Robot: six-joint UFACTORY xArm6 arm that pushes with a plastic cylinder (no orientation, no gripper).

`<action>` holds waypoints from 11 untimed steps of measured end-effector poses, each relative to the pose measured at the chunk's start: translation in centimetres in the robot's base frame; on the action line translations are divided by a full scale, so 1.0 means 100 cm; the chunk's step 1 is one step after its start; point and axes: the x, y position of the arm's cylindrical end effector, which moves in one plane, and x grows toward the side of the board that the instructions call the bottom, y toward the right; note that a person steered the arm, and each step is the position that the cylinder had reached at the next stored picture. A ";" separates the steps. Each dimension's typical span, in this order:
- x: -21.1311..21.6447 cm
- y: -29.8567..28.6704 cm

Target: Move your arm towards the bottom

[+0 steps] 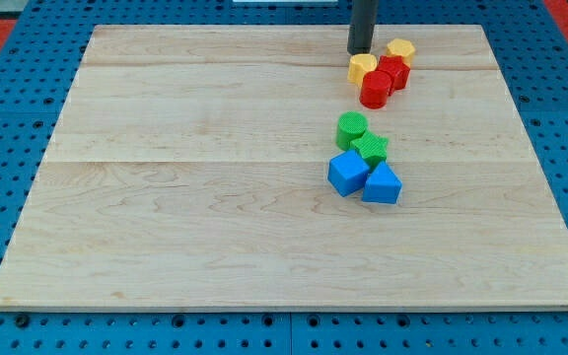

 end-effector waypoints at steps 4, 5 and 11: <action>0.022 -0.082; 0.070 -0.088; 0.271 -0.094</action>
